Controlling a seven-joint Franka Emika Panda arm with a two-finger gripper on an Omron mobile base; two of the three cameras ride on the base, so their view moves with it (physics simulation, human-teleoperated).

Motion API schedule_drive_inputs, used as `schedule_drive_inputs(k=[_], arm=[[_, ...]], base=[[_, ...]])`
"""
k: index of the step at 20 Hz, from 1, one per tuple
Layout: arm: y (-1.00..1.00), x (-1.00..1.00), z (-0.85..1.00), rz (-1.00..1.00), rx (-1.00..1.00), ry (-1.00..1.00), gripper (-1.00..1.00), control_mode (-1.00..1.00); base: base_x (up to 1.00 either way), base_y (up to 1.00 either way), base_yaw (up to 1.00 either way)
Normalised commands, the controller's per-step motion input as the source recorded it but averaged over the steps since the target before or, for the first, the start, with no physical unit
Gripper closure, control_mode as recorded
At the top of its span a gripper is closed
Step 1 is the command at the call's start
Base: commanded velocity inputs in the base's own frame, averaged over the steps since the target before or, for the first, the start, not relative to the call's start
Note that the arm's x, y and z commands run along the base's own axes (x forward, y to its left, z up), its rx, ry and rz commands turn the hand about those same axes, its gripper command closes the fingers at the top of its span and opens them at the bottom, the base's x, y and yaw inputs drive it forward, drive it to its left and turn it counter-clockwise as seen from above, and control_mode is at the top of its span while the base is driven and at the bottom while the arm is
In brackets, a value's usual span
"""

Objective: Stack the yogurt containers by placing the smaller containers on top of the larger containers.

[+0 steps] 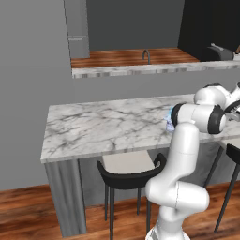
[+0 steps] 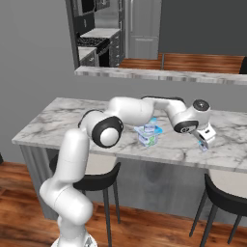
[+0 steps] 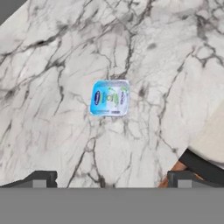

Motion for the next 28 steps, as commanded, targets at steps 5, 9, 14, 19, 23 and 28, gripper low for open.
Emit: schedule_drive_inputs(k=[5,9,14,19,23,28], arm=[[-0.03,0.02,-0.08,0.00,0.00,-0.06,-1.00,-1.00],[0.00,0.00,-0.06,0.00,0.00,-0.05,-1.00,-1.00],[0.00,0.00,-0.04,0.00,-0.03,-0.01,-1.00,-1.00],[0.00,0.00,0.00,0.00,-0.07,0.00,-1.00,-1.00],[0.01,0.00,0.00,0.00,-0.09,0.00,-1.00,-1.00],[0.00,0.00,-0.02,0.00,-0.08,0.00,-1.00,-1.00]], base=[[0.00,0.00,0.00],[0.00,0.00,0.00],[0.00,0.00,0.00],[0.00,0.00,0.00],[0.00,0.00,0.00],[0.00,0.00,0.00]])
